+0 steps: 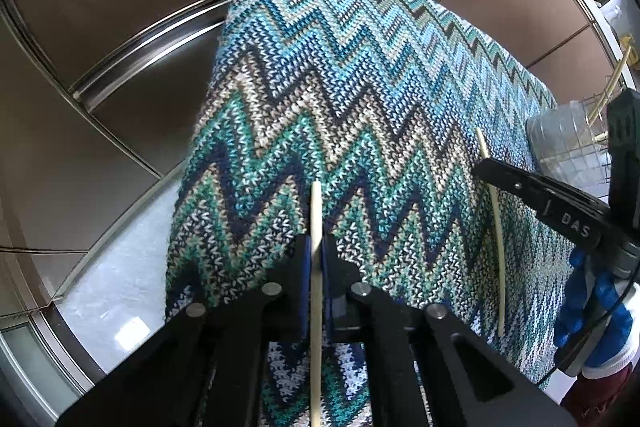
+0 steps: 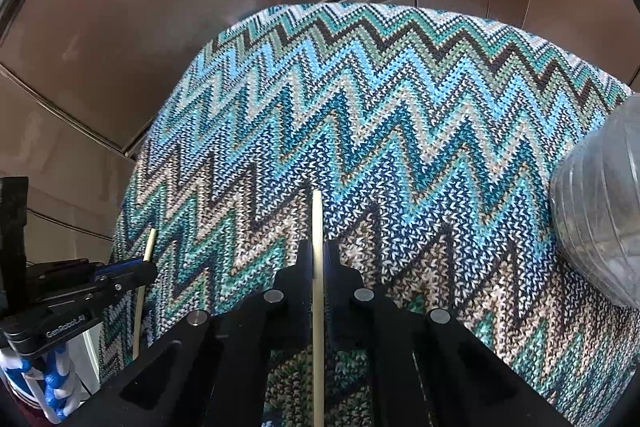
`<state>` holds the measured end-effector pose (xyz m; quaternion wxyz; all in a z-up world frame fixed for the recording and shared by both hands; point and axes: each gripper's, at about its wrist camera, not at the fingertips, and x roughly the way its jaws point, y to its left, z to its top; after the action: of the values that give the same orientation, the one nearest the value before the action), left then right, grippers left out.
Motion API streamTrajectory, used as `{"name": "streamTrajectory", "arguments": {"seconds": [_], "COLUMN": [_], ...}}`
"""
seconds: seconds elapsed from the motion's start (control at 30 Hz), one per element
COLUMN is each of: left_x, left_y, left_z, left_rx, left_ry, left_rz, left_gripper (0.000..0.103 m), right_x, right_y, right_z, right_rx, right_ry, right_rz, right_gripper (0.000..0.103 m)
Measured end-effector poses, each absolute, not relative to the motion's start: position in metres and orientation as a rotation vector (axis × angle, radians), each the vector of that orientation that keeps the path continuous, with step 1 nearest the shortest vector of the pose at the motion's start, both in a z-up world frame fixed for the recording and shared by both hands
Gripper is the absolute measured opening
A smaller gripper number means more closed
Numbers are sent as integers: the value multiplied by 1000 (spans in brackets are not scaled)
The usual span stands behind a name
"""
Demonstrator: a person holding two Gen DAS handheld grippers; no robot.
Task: Organize utensils
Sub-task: 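Lift and carry the chopstick in left tool while right tool carries its chopstick to the holder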
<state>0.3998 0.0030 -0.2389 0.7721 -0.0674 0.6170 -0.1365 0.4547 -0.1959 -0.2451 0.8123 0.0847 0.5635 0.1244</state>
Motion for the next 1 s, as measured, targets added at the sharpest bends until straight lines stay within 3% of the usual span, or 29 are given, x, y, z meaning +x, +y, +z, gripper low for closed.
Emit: {"name": "streamTrajectory", "arguments": {"seconds": [0.67,1.0], "left_x": [324,309], "left_y": [37,-14], "left_z": [-141,-57], "left_rx": [-249,-253], "left_ry": [1080,885], "left_rz": [-300,-420], "left_gripper": [5,5], "right_x": [292,236], "right_y": [-250,-310], "right_z": [-112,-32], "right_rx": [246,230], "right_ry": [776,467], "right_rz": [330,216], "right_gripper": [6,6]}}
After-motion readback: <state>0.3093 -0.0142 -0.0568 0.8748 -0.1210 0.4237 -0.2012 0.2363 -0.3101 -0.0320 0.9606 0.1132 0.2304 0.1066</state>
